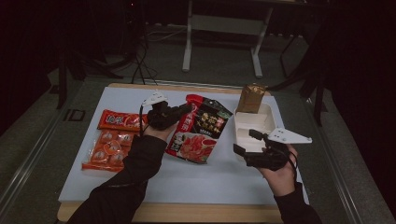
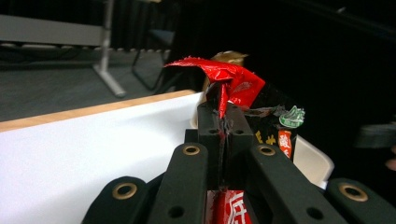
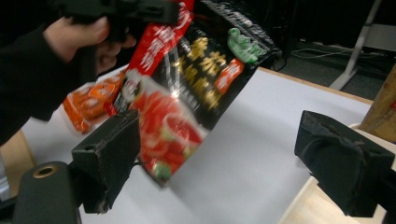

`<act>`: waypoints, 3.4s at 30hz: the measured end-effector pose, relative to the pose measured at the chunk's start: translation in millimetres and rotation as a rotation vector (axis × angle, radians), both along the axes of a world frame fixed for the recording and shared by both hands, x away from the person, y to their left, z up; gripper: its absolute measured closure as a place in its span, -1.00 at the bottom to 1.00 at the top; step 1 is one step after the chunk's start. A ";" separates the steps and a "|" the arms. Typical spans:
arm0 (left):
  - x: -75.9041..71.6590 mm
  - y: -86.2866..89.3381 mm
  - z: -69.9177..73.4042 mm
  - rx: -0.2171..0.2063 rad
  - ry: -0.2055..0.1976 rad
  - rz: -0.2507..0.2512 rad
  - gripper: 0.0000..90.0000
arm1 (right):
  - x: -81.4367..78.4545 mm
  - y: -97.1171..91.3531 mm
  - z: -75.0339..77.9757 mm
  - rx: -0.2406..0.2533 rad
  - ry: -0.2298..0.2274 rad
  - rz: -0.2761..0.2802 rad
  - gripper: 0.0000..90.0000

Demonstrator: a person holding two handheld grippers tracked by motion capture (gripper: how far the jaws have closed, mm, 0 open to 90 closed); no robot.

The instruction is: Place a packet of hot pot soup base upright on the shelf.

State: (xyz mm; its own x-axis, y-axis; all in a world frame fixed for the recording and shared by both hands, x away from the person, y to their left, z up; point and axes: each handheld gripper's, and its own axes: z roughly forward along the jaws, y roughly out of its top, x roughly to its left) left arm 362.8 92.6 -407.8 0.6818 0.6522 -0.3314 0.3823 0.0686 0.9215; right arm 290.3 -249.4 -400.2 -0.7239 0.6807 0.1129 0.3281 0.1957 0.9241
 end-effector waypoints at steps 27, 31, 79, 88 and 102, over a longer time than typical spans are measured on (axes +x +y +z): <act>-29.1 -22.0 -5.6 -0.153 -0.092 -0.190 0.96 | 9.6 3.7 24.3 0.075 0.004 0.092 0.71; -28.7 -17.9 -7.7 -0.148 -0.095 -0.222 0.93 | 8.4 4.4 26.9 0.065 0.005 0.103 0.72; -79.1 27.0 -23.1 0.104 -0.007 -0.213 -0.96 | 56.1 -45.9 90.7 0.031 -0.175 0.033 0.73; -90.7 27.3 -53.7 0.159 -0.036 -0.224 -0.96 | 70.0 -61.8 92.4 -0.017 -0.207 -0.017 0.72; -106.3 36.2 -84.0 0.206 -0.017 -0.238 -0.96 | 91.5 -87.3 92.7 -0.043 -0.199 -0.102 0.72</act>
State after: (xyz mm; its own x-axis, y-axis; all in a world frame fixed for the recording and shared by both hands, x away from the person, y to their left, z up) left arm 256.5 128.8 -491.7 0.8275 0.5261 -0.1960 0.3497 -0.2099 0.9131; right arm 381.8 -336.6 -307.5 -0.6562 0.7524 -0.0566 0.1599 0.2119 0.9641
